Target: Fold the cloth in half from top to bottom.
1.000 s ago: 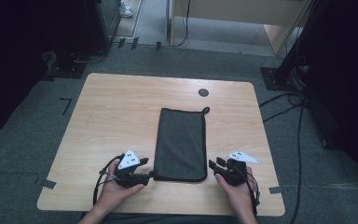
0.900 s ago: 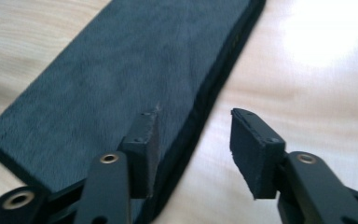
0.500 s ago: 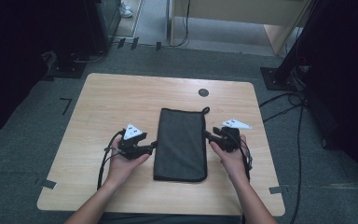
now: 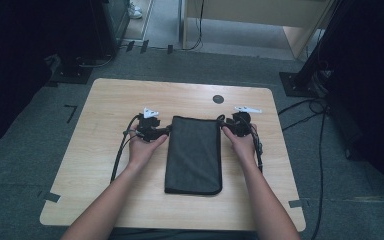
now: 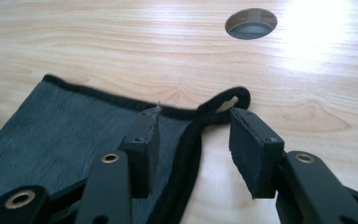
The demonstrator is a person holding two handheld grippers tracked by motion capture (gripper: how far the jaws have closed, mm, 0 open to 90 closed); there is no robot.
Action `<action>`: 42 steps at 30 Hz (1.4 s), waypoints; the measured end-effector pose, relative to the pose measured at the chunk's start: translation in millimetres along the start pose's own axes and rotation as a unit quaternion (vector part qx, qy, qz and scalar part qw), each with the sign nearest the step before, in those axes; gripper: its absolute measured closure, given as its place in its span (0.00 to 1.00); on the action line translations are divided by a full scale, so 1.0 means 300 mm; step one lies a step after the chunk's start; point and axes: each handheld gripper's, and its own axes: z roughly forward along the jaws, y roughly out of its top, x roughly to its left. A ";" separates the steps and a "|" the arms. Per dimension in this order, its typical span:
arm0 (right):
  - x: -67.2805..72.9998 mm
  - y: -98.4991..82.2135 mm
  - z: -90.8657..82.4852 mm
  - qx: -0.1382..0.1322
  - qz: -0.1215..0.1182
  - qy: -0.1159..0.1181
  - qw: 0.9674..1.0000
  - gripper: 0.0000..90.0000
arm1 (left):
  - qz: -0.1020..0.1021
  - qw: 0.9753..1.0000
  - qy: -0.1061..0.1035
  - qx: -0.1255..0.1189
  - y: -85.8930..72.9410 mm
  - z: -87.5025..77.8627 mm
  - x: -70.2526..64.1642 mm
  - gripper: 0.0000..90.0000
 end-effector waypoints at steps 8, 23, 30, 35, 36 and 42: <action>-0.019 0.020 0.083 0.014 0.004 -0.003 1.000 0.61 | -0.003 1.000 0.023 0.018 0.054 0.084 0.043 0.45; 0.007 -0.009 0.112 0.054 -0.015 -0.008 0.998 0.86 | -0.014 0.999 0.010 0.041 0.054 0.151 0.056 0.50; -0.010 -0.015 0.113 0.041 -0.011 -0.001 0.999 0.92 | -0.016 0.999 0.003 0.040 0.055 0.153 0.054 0.51; -0.005 -0.021 0.113 0.037 -0.016 -0.006 0.999 0.92 | -0.016 0.999 -0.003 0.036 0.056 0.161 0.045 0.53; -0.006 -0.022 0.113 0.037 -0.016 -0.005 0.999 0.92 | -0.014 0.999 -0.003 0.035 0.057 0.164 0.041 0.54; -0.005 -0.021 0.113 0.037 -0.019 -0.006 0.999 0.92 | 0.001 0.999 -0.005 0.050 0.067 0.184 0.019 0.58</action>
